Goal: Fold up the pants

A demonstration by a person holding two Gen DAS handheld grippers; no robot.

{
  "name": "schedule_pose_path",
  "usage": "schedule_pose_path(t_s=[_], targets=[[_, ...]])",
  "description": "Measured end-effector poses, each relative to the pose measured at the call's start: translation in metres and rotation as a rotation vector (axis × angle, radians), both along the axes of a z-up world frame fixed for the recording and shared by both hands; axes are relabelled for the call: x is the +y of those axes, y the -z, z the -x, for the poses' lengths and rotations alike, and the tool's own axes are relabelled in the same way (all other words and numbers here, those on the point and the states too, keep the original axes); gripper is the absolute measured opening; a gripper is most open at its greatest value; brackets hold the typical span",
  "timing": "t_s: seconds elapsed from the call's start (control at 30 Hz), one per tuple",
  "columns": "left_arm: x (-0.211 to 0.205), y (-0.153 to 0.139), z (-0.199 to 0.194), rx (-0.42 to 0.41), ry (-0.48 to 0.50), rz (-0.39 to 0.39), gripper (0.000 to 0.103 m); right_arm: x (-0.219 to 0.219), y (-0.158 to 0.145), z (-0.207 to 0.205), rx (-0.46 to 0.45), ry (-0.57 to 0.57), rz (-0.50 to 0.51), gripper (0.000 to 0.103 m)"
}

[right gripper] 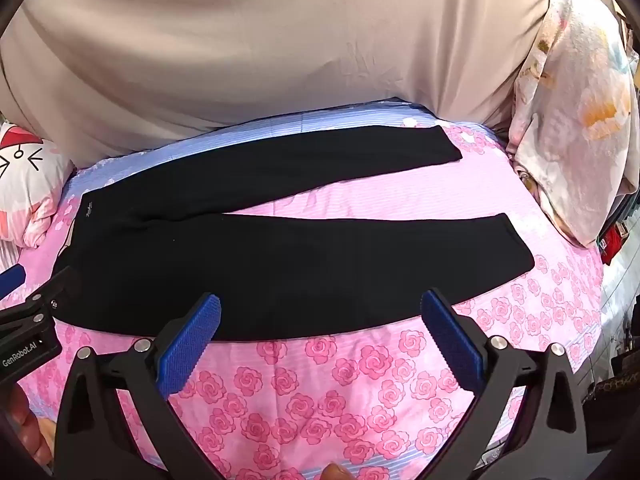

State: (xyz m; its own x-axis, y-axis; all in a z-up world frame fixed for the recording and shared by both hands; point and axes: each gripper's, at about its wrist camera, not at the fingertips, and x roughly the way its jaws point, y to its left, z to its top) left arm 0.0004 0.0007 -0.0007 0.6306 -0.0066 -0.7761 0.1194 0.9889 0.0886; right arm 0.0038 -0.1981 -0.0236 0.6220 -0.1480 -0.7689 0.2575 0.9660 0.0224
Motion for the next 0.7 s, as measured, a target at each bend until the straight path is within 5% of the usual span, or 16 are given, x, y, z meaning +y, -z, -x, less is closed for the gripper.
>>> schedule_pose_path(t_s=[0.7], targets=[[0.009, 0.002, -0.008, 0.011, -0.019, 0.002, 0.098, 0.009, -0.005, -0.012, -0.033, -0.007, -0.012, 0.098]])
